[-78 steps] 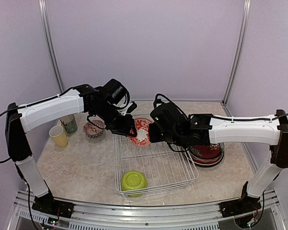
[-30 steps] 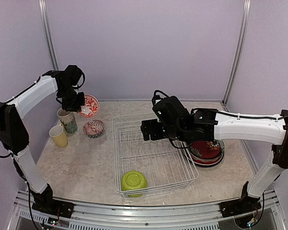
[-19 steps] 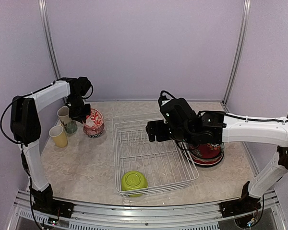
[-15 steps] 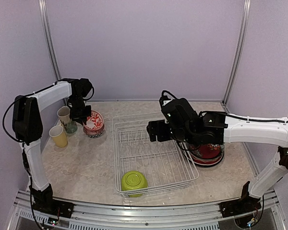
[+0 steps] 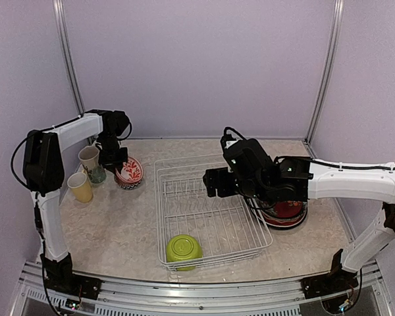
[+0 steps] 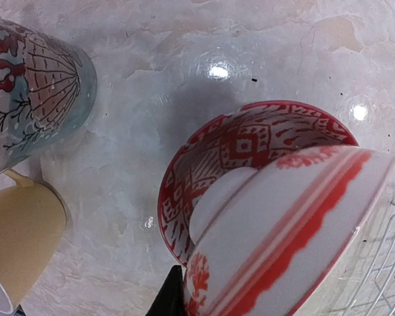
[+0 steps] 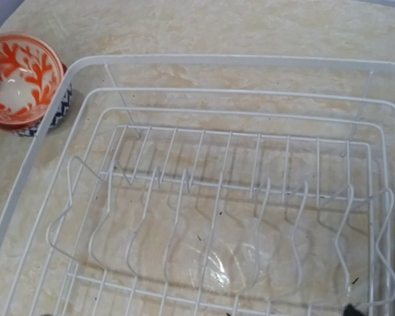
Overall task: Unload the mixed dishes from the dish rack
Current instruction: Place the bowl in the bowl.
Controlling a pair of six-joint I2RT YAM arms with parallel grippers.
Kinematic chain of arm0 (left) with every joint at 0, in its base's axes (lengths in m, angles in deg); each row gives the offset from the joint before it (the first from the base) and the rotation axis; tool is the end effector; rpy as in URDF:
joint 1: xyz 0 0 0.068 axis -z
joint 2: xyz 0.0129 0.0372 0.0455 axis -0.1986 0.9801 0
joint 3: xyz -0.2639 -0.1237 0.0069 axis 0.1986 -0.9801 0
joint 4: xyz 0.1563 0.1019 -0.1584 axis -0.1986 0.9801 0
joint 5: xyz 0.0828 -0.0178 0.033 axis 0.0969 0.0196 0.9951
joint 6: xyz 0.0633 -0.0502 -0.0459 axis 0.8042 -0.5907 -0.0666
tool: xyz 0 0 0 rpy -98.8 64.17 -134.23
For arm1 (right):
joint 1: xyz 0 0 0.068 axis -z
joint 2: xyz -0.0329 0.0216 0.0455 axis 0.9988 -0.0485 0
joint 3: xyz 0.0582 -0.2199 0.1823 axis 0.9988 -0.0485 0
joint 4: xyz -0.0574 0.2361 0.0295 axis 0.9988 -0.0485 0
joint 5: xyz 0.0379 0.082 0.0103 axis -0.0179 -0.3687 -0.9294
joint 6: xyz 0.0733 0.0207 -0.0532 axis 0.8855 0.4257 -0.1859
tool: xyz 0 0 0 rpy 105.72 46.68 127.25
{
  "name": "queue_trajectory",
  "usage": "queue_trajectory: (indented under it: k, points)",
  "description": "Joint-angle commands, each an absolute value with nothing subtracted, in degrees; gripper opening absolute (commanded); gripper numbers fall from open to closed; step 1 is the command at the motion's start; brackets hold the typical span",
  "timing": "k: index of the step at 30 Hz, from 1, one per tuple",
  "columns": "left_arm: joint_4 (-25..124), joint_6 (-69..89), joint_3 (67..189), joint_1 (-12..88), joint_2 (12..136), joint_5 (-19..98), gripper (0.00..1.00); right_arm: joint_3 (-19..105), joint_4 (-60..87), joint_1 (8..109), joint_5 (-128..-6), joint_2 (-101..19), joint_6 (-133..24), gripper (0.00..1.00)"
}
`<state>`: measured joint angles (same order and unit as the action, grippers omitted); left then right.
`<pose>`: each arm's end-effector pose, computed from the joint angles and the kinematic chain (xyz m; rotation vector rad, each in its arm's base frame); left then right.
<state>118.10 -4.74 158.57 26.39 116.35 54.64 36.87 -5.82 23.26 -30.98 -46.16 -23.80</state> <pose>0.3986 -0.0957 0.2082 -0.3014 2.9439 0.0936 0.1915 0.3005 0.2994 -0.2250 2.1501 0.4824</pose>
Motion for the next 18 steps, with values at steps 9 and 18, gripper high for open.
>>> queue_trajectory:
  k: [9,18]
  points:
    - [118.76,-4.56,161.1,25.76,114.99,54.57,0.47,36.69,-7.05,23.24,-34.98,-46.77,-24.35,0.94]
    - [114.48,-3.94,157.04,26.92,105.12,54.01,0.74,37.21,-6.26,22.34,-53.75,-53.93,-28.55,1.0]
